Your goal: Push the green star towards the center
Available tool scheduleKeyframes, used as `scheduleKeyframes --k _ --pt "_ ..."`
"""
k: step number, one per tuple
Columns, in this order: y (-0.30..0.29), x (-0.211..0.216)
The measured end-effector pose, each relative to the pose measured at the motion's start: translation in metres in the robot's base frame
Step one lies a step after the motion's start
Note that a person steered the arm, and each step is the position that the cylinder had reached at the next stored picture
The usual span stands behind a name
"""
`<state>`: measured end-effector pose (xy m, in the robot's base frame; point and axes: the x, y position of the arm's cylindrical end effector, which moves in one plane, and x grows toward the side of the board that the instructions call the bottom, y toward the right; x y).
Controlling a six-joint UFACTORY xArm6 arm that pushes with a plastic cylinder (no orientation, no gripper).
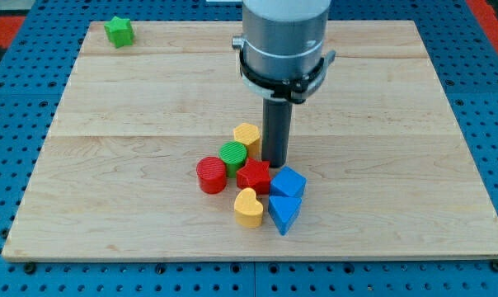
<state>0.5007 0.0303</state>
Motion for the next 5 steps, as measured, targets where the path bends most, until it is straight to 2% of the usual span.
scheduleKeyframes --k 1,2,3,4,5 --pt "0.000 0.008" --pt "0.030 -0.030" --pt "0.032 -0.070" --pt "0.015 -0.147" --pt "-0.036 -0.231"
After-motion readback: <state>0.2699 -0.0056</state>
